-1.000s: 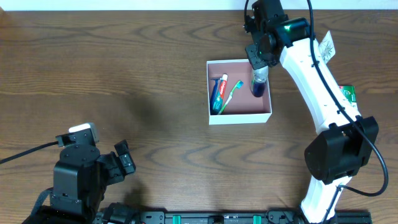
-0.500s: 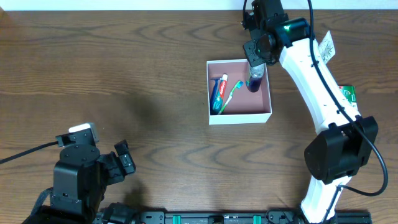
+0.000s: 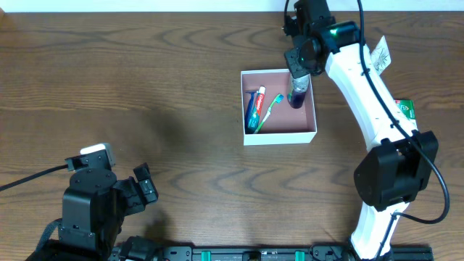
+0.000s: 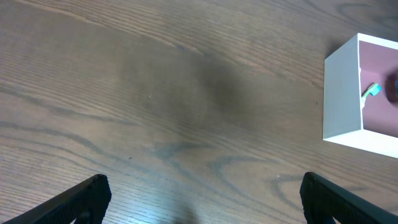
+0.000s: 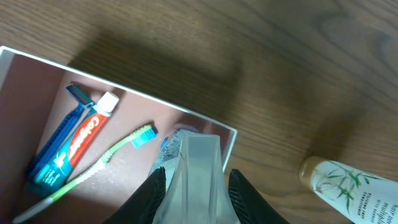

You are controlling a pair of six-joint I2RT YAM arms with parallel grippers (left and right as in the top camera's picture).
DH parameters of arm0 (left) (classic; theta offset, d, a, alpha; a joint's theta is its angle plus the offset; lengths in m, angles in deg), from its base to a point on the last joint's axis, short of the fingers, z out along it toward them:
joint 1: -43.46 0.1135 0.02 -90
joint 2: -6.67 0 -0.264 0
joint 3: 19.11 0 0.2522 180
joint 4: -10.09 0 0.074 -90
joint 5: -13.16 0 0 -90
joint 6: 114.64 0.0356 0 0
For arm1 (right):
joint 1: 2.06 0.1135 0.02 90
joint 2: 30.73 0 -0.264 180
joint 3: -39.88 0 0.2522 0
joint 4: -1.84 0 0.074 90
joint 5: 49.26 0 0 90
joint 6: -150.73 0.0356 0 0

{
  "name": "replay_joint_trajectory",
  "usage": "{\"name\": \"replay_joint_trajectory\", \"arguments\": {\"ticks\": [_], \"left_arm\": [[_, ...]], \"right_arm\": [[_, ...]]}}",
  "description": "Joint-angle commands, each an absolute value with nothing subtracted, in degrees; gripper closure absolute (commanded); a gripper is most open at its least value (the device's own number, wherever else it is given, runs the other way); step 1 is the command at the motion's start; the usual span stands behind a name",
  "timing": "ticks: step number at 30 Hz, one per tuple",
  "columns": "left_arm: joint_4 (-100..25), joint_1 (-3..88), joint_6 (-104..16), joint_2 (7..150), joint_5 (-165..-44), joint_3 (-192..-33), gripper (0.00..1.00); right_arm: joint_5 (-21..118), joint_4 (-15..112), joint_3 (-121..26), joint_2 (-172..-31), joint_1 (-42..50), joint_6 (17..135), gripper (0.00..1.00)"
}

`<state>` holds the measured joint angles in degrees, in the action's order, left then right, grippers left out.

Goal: Pack container

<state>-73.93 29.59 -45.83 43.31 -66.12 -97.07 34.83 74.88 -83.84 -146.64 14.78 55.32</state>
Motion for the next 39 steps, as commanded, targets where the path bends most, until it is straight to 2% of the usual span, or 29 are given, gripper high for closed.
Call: {"name": "replay_joint_trajectory", "arguments": {"ticks": [1,13,20,29,39], "left_arm": [[-73.95,29.94,-46.38,43.31,-65.68,-97.03,0.02],[-73.95,29.94,-46.38,43.31,-65.68,-97.03,0.02],[-73.95,29.94,-46.38,43.31,-65.68,-97.03,0.02],[-73.95,29.94,-46.38,43.31,-65.68,-97.03,0.02],[-73.97,29.94,-46.38,43.31,-65.68,-97.03,0.02]], "right_arm": [[34.63,74.56,-83.94,-147.67,13.4,55.96,0.71],[35.53,74.27,-83.9,-148.98,13.12,55.96,0.71],[36.29,74.23,-83.9,-148.98,13.12,55.96,0.64],[36.27,74.32,-83.9,-148.98,13.12,55.96,0.48],[36.29,76.87,-85.5,-146.23,13.12,56.74,0.41]]}}
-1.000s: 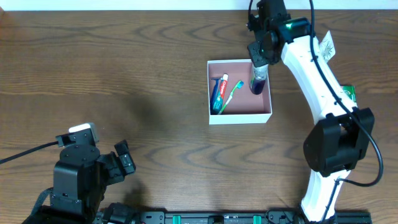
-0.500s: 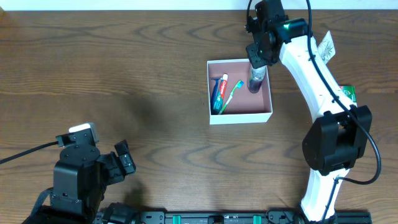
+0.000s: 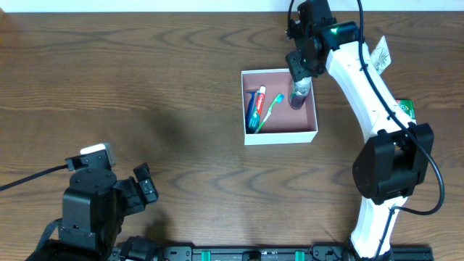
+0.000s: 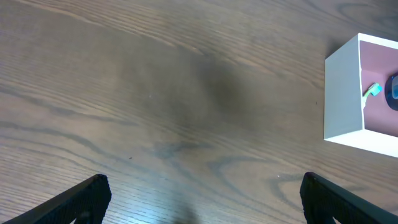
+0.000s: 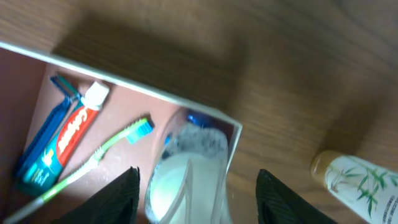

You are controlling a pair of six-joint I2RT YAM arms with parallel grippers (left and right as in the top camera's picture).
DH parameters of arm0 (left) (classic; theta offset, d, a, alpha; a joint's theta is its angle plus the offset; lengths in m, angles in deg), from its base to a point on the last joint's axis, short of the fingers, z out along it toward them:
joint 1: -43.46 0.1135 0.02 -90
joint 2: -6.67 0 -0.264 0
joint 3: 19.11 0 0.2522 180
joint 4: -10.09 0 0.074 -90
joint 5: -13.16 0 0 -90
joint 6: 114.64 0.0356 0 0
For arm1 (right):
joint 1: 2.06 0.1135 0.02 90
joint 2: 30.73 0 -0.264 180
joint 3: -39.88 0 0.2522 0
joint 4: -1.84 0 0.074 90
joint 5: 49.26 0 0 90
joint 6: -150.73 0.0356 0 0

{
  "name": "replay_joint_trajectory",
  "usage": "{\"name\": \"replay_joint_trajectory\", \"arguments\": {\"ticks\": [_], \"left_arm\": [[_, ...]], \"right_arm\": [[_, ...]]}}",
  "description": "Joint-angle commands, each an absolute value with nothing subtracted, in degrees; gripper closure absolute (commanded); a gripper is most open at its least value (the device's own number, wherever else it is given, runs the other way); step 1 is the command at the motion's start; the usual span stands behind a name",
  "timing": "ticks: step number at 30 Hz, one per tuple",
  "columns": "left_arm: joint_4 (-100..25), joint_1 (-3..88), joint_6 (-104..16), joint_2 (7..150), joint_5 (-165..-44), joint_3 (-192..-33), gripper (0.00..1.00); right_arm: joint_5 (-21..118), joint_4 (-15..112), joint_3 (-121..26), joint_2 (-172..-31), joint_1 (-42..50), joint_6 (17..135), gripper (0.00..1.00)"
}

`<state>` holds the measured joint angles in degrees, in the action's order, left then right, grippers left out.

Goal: Pack container

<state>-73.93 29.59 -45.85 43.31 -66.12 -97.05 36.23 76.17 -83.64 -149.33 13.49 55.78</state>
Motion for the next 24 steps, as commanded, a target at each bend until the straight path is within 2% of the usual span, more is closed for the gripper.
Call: {"name": "replay_joint_trajectory", "arguments": {"ticks": [1,13,20,24], "left_arm": [[-73.95,29.94,-46.38,43.31,-65.68,-97.03,0.02],[-73.95,29.94,-46.38,43.31,-65.68,-97.03,0.02],[-73.95,29.94,-46.38,43.31,-65.68,-97.03,0.02],[-73.95,29.94,-46.38,43.31,-65.68,-97.03,0.02]], "right_arm": [[36.33,77.4,-85.91,-145.29,13.12,57.42,0.41],[34.39,79.15,-90.26,-129.94,10.85,57.9,0.32],[31.33,84.63,-89.67,-127.74,1.51,57.47,0.31],[37.97,84.17,-88.47,-129.64,-5.61,54.19,0.31]]}}
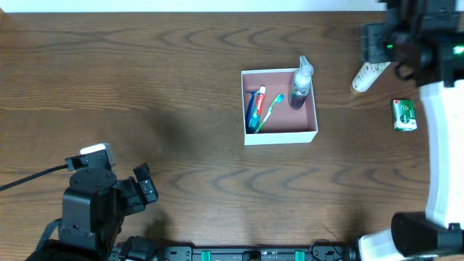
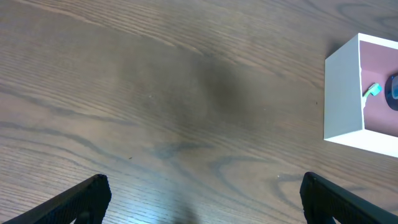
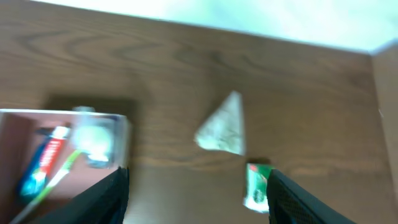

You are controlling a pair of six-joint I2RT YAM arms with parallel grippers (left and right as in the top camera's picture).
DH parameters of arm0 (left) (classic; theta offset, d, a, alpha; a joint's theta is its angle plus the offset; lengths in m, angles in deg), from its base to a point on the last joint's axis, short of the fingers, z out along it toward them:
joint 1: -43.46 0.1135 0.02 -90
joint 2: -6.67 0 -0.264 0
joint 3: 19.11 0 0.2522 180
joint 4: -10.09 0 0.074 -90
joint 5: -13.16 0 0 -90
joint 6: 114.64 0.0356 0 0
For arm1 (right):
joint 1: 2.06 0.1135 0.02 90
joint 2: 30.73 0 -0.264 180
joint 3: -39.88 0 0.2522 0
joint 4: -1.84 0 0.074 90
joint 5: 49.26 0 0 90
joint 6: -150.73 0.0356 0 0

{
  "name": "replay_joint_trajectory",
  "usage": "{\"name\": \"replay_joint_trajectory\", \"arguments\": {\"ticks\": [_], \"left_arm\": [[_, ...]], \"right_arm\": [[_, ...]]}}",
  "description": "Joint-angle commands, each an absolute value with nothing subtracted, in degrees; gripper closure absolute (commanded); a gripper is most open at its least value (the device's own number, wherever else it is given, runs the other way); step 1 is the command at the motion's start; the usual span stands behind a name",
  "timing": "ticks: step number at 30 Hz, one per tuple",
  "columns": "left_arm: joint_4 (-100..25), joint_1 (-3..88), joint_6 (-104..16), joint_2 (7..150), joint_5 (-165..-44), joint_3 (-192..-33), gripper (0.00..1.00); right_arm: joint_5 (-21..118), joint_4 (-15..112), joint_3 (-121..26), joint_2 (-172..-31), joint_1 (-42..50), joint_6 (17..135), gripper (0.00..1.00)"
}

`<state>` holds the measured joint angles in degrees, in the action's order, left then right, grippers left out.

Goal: Pack container
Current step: 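Move the right gripper to the cream lotion bottle and grasp it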

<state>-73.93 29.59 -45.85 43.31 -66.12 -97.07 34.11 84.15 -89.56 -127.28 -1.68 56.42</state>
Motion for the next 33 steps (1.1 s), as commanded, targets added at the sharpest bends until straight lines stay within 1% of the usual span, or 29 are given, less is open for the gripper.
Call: {"name": "replay_joint_trajectory", "arguments": {"ticks": [1,6,12,20,23,25,26,32,33], "left_arm": [[-73.95,29.94,-46.38,43.31,-65.68,-97.03,0.02],[-73.95,29.94,-46.38,43.31,-65.68,-97.03,0.02],[-73.95,29.94,-46.38,43.31,-65.68,-97.03,0.02],[-73.95,29.94,-46.38,43.31,-65.68,-97.03,0.02],[-73.95,29.94,-46.38,43.31,-65.68,-97.03,0.02],[-73.95,29.94,-46.38,43.31,-65.68,-97.03,0.02],[-73.95,29.94,-46.38,43.31,-65.68,-97.03,0.02],[-73.95,29.94,-46.38,43.31,-65.68,-97.03,0.02],[-73.95,29.94,-46.38,43.31,-65.66,-97.03,0.02]], "right_arm": [[39.88,83.95,-88.47,-130.36,-7.01,54.19,0.31],[48.75,81.53,-88.47,-134.43,-11.82,52.29,0.34],[48.55,79.74,-88.47,-139.15,-11.78,49.01,0.33],[47.59,79.21,-88.47,-145.24,-11.86,48.37,0.33],[47.59,79.08,-88.47,-146.88,-11.89,48.22,0.37],[47.61,79.1,-88.47,-147.71,-11.84,48.22,0.43],[47.61,79.1,-88.47,-148.0,-11.84,48.24,0.49],[46.94,79.47,-88.53,-148.3,-11.84,49.34,0.88],[46.8,79.52,-88.53,-148.2,-11.86,49.84,0.96]]}}
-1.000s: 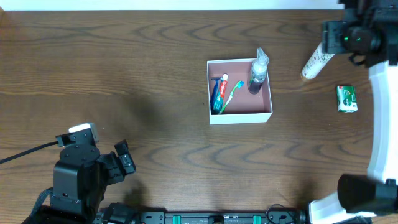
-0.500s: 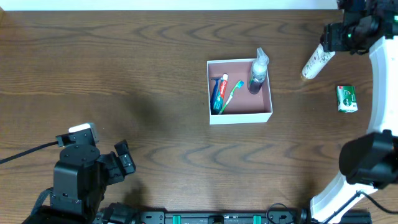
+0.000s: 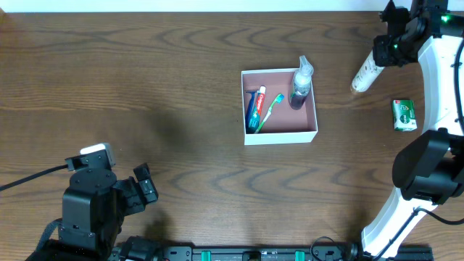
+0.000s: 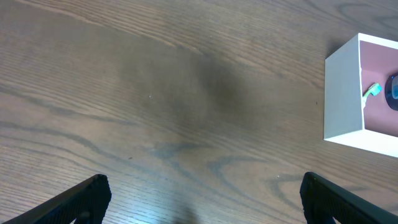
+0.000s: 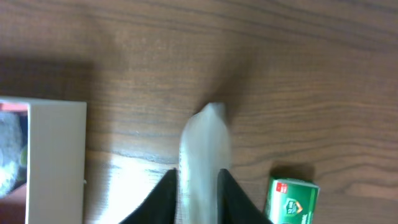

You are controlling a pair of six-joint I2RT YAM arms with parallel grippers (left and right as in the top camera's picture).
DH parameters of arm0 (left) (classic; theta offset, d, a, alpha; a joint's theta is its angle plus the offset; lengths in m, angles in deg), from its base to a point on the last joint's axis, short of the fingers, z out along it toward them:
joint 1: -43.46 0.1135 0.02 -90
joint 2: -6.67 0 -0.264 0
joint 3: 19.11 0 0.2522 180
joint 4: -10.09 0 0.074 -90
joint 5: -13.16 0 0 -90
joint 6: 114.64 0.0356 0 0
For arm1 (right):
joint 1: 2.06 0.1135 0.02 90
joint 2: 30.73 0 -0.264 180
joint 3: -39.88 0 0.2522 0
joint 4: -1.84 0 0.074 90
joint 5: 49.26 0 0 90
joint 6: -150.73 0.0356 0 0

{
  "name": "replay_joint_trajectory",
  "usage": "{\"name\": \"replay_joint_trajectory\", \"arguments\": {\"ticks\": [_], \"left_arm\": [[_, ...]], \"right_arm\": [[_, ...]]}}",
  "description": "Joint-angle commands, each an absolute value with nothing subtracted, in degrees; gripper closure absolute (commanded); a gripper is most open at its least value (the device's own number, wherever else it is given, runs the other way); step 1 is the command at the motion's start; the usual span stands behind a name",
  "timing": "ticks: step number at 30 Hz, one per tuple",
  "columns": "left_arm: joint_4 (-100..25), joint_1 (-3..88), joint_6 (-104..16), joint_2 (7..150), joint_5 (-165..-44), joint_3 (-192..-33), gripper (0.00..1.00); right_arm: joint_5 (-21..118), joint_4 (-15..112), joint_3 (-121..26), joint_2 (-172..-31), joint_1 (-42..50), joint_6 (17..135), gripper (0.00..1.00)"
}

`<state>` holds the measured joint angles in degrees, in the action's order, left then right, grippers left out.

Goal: Pack container
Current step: 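Move the right gripper to the cream lotion bottle and grasp it, then carry the lotion bottle with the right gripper over the box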

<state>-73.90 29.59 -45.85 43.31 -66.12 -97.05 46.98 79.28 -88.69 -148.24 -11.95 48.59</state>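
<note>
The white box [image 3: 280, 133] with a pink inside holds a blue razor, a toothpaste tube [image 3: 254, 106], a green toothbrush [image 3: 270, 110] and a clear spray bottle [image 3: 299, 81] standing in its far right corner. To its right a white tube [image 3: 365, 74] with a leaf print lies on the table. My right gripper [image 5: 197, 175] is shut on that white tube [image 5: 203, 146], one finger on each side of it. A green packet [image 3: 403, 114] lies nearer the right edge. My left gripper [image 4: 205, 205] stands open at the front left, holding nothing.
The wooden table [image 3: 130, 87] stretches bare to the left of the box. The right wrist view shows the box wall [image 5: 56, 149] at the left and the green packet [image 5: 292, 199] just right of my fingers.
My right gripper was open and high above the white tube. Now it is low, with its fingers shut on the tube. The left arm has not moved.
My right gripper held the spray bottle in the box's far right corner. Then it was open with the bottle standing in the box. Later it hung open above the white tube right of the box, and now it is shut on that tube.
</note>
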Motion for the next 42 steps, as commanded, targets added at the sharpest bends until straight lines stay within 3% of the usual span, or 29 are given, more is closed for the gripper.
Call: {"name": "replay_joint_trajectory", "arguments": {"ticks": [1,15,25,30,42], "left_arm": [[-73.95,29.94,-46.38,43.31,-65.68,-97.03,0.02],[-73.95,29.94,-46.38,43.31,-65.68,-97.03,0.02],[-73.95,29.94,-46.38,43.31,-65.68,-97.03,0.02],[-73.95,29.94,-46.38,43.31,-65.68,-97.03,0.02],[-73.95,29.94,-46.38,43.31,-65.68,-97.03,0.02]], "right_arm": [[46.72,79.56,-88.53,-148.04,-11.86,50.28,0.99],[47.48,84.94,-89.45,-132.68,-11.25,55.19,0.99],[59.85,94.9,-89.43,-116.79,-9.9,56.48,0.99],[59.77,99.65,-88.75,-116.26,-5.61,56.4,0.99],[59.09,91.8,-83.79,-121.03,3.9,57.93,0.99]]}}
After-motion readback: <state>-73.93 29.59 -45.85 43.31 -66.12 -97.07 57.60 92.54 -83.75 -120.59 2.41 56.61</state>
